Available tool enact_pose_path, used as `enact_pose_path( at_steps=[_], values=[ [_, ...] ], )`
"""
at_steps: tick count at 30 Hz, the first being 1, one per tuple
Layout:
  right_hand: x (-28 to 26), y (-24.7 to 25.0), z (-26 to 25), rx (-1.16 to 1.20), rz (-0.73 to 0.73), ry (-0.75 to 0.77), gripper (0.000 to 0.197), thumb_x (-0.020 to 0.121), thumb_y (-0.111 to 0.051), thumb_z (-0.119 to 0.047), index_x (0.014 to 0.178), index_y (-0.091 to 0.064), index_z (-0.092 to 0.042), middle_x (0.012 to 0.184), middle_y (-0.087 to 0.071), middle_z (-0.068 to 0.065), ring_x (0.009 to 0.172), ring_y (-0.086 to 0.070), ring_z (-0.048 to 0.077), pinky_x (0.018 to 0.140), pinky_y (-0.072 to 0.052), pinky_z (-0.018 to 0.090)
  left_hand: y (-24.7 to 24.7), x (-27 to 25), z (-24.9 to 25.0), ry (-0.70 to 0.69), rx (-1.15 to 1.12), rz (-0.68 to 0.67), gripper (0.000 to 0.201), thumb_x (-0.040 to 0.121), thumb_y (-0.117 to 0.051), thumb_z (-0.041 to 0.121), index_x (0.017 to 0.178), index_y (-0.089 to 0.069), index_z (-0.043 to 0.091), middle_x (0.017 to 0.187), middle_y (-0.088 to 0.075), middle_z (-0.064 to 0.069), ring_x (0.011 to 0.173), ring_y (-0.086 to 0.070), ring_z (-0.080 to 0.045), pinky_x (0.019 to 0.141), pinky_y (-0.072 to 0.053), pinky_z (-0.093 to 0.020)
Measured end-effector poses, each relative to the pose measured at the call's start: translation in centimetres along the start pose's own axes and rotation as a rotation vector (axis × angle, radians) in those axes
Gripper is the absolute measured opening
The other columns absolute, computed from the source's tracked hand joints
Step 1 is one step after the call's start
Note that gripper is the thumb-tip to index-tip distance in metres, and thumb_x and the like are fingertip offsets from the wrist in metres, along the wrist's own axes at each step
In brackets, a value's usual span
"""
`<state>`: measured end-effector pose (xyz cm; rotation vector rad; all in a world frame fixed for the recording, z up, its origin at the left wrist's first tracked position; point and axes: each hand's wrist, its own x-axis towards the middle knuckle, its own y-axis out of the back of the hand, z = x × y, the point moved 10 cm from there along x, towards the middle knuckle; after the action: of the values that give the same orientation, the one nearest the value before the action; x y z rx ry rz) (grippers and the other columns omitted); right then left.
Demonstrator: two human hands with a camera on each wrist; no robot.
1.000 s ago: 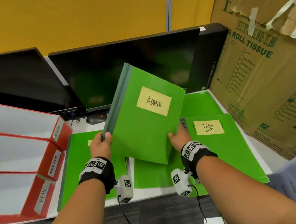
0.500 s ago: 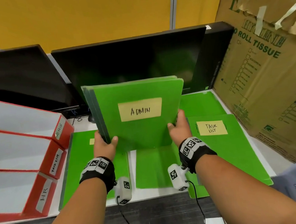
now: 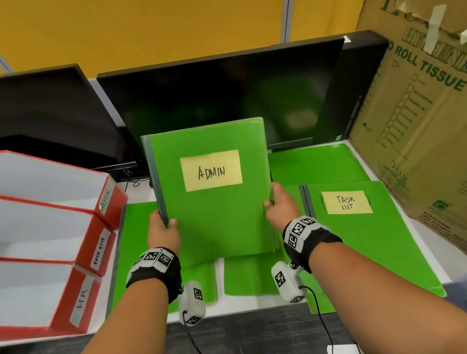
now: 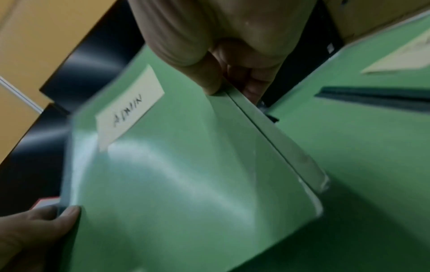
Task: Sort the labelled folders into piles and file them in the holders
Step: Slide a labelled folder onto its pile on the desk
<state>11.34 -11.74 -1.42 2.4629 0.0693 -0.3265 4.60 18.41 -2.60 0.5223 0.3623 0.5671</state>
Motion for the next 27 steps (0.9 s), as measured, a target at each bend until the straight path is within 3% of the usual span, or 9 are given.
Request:
enact_pose_path(
  at_steps=[3,8,10,13,15,16,19,22,27],
  values=[
    [-0.6,-3.5,-0.1,-0.018,-0.079,0.021,0.047,0.094,-0.047,-0.004,0.139,-0.038,-0.016,0.127,-0.054,0.01,0.118,-0.053,0.027,0.1,-0.043,0.035,1.6,0.6,-2.9,0.07,0.055,0.007,0.047,0.097,-0.047,0.01,0.142,-0.035,0.006,0.136,-0.051,-0.018,0.122,-0.05,-0.036,0.102,-0.039,-0.042],
    [-1.6,-9.6,0.0,-0.134,-0.216,0.014,0.061,0.089,-0.053,-0.001,0.146,-0.031,-0.014,0.14,-0.044,0.011,0.128,-0.045,0.027,0.109,-0.039,0.035,4.7,1.9,-8.2,0.16,0.165,0.006,0.05,0.094,-0.039,0.002,0.143,-0.038,0.011,0.136,-0.051,-0.019,0.117,-0.054,-0.037,0.097,-0.044,-0.042],
    [-1.8,-11.4,-0.5,-0.097,-0.235,0.01,0.069,0.087,-0.053,0.004,0.148,-0.025,-0.017,0.14,-0.046,0.011,0.127,-0.048,0.027,0.105,-0.043,0.034,6.4,2.3,-9.9,0.179,0.181,0.051,0.051,0.091,-0.043,0.001,0.141,-0.039,0.015,0.13,-0.055,-0.021,0.106,-0.06,-0.038,0.09,-0.051,-0.043],
    [-2.0,-13.5,-1.2,-0.004,-0.244,-0.005,0.079,0.084,-0.049,0.01,0.148,-0.021,-0.026,0.125,-0.055,0.012,0.11,-0.058,0.027,0.089,-0.052,0.033,8.4,3.1,-11.9,0.191,0.172,0.098,0.047,0.087,-0.048,-0.001,0.129,-0.045,0.019,0.114,-0.063,-0.02,0.081,-0.064,-0.034,0.07,-0.054,-0.037],
    [-2.0,-14.7,-1.8,-0.049,-0.254,0.022,0.072,0.083,-0.048,0.01,0.144,-0.031,-0.023,0.118,-0.056,0.011,0.105,-0.058,0.026,0.086,-0.05,0.029,9.0,3.5,-12.9,0.213,0.165,0.086,0.042,0.086,-0.047,-0.001,0.122,-0.048,0.02,0.105,-0.063,-0.017,0.074,-0.063,-0.032,0.066,-0.054,-0.037],
    [-2.0,-15.4,-1.9,-0.095,-0.266,0.041,0.066,0.082,-0.048,0.011,0.14,-0.038,-0.019,0.123,-0.056,0.011,0.11,-0.056,0.026,0.089,-0.048,0.028,9.1,3.6,-13.3,0.227,0.173,0.069,0.039,0.087,-0.047,-0.002,0.12,-0.049,0.02,0.102,-0.062,-0.016,0.074,-0.063,-0.033,0.065,-0.054,-0.037],
    [-2.1,-16.9,-2.2,-0.197,-0.324,0.071,0.061,0.08,-0.048,0.011,0.135,-0.049,-0.016,0.134,-0.052,0.013,0.119,-0.053,0.027,0.097,-0.046,0.027,9.3,4.4,-14.3,0.231,0.218,0.036,0.036,0.086,-0.047,-0.003,0.114,-0.055,0.017,0.104,-0.063,-0.019,0.084,-0.064,-0.037,0.074,-0.056,-0.042],
    [-2.2,-17.6,-2.0,-0.247,-0.362,0.053,0.066,0.08,-0.046,0.012,0.139,-0.047,-0.017,0.139,-0.049,0.012,0.122,-0.052,0.027,0.099,-0.046,0.027,9.1,5.3,-14.7,0.194,0.283,0.007,0.043,0.081,-0.048,-0.006,0.116,-0.062,0.015,0.113,-0.061,-0.021,0.093,-0.062,-0.039,0.084,-0.056,-0.047],
    [-2.3,-18.8,-1.6,-0.33,-0.437,0.046,0.068,0.079,-0.049,0.013,0.142,-0.041,-0.012,0.149,-0.037,0.009,0.134,-0.041,0.025,0.109,-0.035,0.025,8.2,6.0,-15.7,0.192,0.336,-0.051,0.057,0.076,-0.042,-0.009,0.121,-0.061,0.022,0.12,-0.055,-0.019,0.096,-0.061,-0.04,0.088,-0.054,-0.049]
  ],
)
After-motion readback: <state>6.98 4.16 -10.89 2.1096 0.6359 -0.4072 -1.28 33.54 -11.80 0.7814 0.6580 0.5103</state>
